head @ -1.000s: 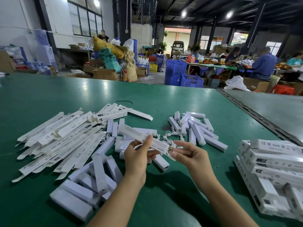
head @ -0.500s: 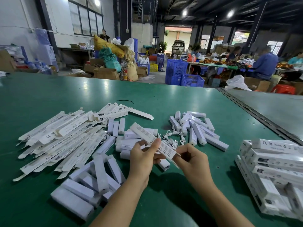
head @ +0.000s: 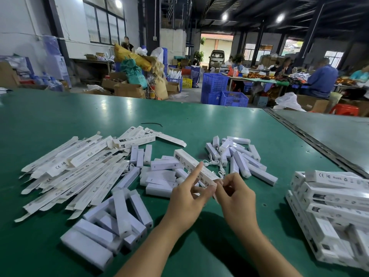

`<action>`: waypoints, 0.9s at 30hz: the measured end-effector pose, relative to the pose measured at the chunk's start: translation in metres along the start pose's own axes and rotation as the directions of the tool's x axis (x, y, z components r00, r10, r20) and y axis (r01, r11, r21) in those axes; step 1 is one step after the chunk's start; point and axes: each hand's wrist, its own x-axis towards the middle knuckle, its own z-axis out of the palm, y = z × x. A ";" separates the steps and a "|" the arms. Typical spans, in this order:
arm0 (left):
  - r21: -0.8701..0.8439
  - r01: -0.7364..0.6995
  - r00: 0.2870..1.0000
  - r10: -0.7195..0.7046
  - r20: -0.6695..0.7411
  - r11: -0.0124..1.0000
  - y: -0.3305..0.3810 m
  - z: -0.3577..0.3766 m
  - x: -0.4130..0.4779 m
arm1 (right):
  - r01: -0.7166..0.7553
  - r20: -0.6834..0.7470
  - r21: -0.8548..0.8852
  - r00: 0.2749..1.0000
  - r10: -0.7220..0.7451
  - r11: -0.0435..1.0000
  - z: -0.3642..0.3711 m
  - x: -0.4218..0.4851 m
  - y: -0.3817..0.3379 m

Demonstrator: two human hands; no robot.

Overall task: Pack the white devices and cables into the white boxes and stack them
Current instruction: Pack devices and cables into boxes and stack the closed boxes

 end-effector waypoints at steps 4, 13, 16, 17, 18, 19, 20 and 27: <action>-0.066 -0.037 0.997 0.032 -0.070 0.997 0.002 -0.004 0.002 | 0.202 0.099 0.053 0.973 -0.207 0.978 -0.004 -0.004 -0.009; -0.076 -0.086 0.979 0.071 -0.189 0.993 0.000 -0.010 0.004 | 0.429 0.298 0.064 0.854 -0.427 0.901 -0.012 -0.003 -0.008; -0.051 -0.084 0.981 0.074 -0.178 0.995 -0.003 -0.012 0.005 | 0.476 0.288 -0.001 0.842 -0.456 0.879 -0.010 0.000 -0.006; -0.046 -0.081 0.982 0.072 -0.173 0.996 -0.004 -0.013 0.006 | 0.491 0.284 -0.030 0.839 -0.464 0.871 -0.010 0.001 -0.005; -0.038 -0.074 0.984 0.066 -0.167 0.997 -0.005 -0.014 0.007 | 0.503 0.281 -0.054 0.836 -0.470 0.862 -0.010 0.003 -0.005; -0.035 -0.062 0.986 0.056 -0.158 0.997 -0.006 -0.014 0.007 | 0.513 0.278 -0.069 0.833 -0.478 0.855 -0.009 0.004 -0.005; -0.045 -0.048 0.989 0.041 -0.146 0.998 -0.007 -0.015 0.008 | 0.523 0.272 -0.070 0.829 -0.488 0.850 -0.009 0.005 -0.005; -0.156 -0.005 1.000 0.001 -0.027 0.988 -0.006 -0.013 0.008 | 0.458 0.143 -0.035 0.882 -0.449 0.888 -0.005 0.001 -0.006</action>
